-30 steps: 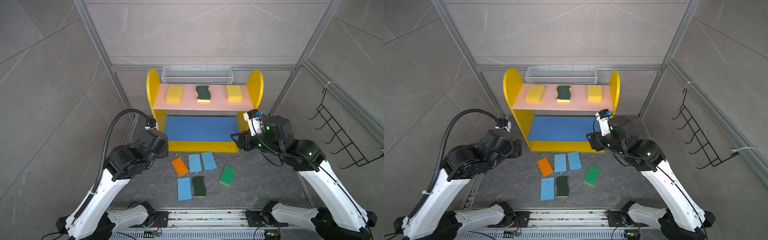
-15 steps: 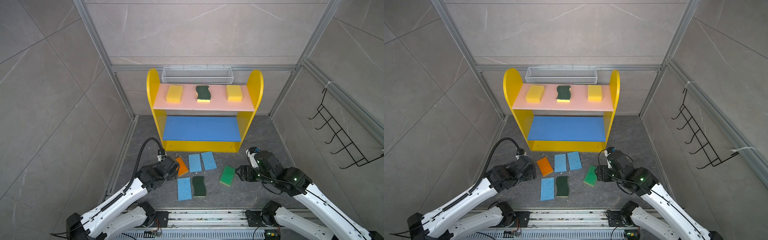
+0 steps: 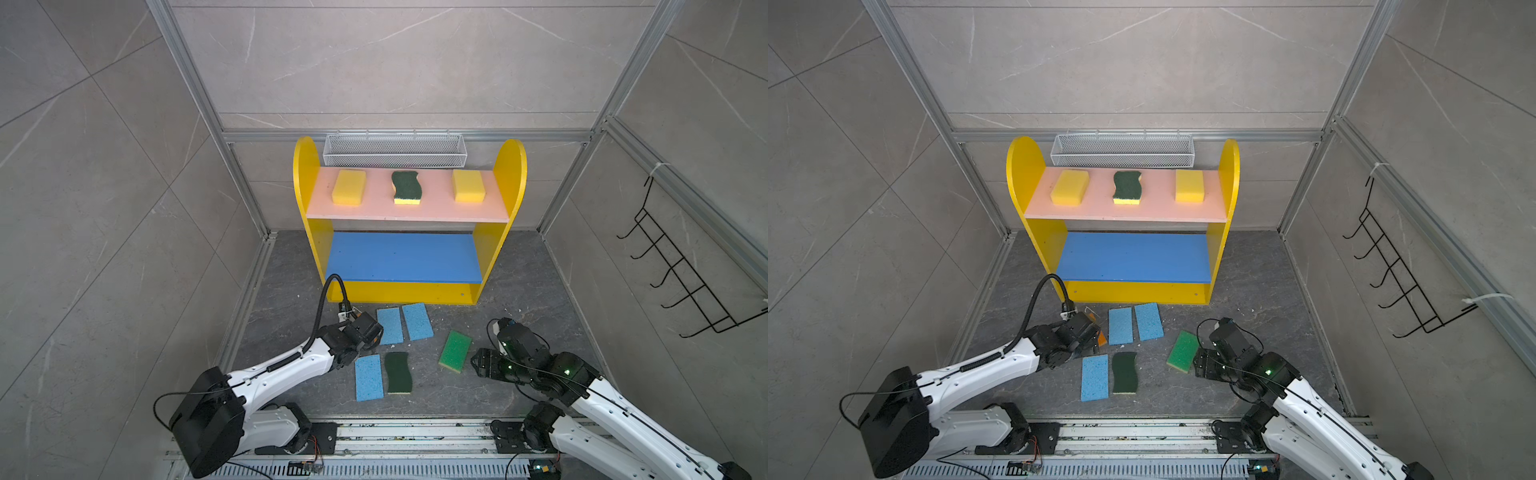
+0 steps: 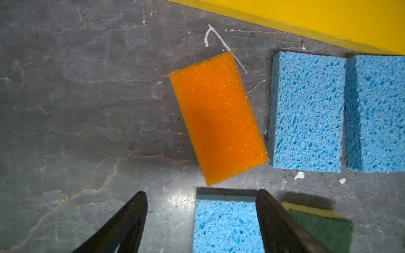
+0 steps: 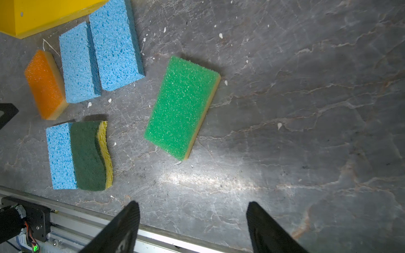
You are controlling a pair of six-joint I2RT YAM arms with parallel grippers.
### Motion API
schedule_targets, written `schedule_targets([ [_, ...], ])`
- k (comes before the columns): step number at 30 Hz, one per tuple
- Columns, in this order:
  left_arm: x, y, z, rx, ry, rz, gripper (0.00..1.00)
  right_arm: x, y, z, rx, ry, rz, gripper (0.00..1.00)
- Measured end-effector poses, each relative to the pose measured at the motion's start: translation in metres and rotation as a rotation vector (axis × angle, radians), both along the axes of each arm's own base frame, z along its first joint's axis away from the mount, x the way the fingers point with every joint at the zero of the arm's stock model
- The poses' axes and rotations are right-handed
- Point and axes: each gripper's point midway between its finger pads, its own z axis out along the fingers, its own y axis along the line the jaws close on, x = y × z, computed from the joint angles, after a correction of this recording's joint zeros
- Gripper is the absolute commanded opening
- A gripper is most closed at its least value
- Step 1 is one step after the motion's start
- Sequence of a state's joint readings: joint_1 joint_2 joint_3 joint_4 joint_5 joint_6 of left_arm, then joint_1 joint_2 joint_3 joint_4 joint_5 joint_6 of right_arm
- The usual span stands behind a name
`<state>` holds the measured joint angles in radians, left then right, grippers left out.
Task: Place and organize the cleaning sponges onto the shelf
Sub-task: 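Grasp the orange sponge on the floor with the left gripper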
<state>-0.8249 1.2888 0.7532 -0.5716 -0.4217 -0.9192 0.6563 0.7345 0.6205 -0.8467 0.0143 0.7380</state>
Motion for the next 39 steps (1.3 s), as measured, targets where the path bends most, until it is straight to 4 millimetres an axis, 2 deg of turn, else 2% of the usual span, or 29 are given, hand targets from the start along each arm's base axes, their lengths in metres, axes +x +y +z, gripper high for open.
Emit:
schedule_targets([
  [5,0.01,-0.019,-0.022,0.004,0.052,-0.013,0.83,0.005,0.004,-0.005,-0.008,0.015,-0.003,0.79],
  [10,0.009,-0.023,-0.038,0.018,0.09,-0.017,0.85,0.007,0.005,-0.007,-0.012,0.019,-0.003,0.79],
  [19,0.012,-0.02,-0.04,0.024,0.099,-0.001,0.86,0.012,0.01,-0.011,-0.015,0.027,-0.001,0.79],
  [27,0.021,-0.009,-0.047,0.01,0.126,0.06,0.86,0.018,0.017,-0.016,-0.01,0.039,0.005,0.79],
  [32,0.028,-0.009,-0.046,-0.019,0.116,0.078,0.87,0.019,0.02,-0.015,0.001,0.033,0.008,0.78],
  [39,0.027,-0.012,-0.054,-0.025,0.136,0.076,0.88,0.02,0.02,-0.014,0.006,0.028,0.009,0.78],
])
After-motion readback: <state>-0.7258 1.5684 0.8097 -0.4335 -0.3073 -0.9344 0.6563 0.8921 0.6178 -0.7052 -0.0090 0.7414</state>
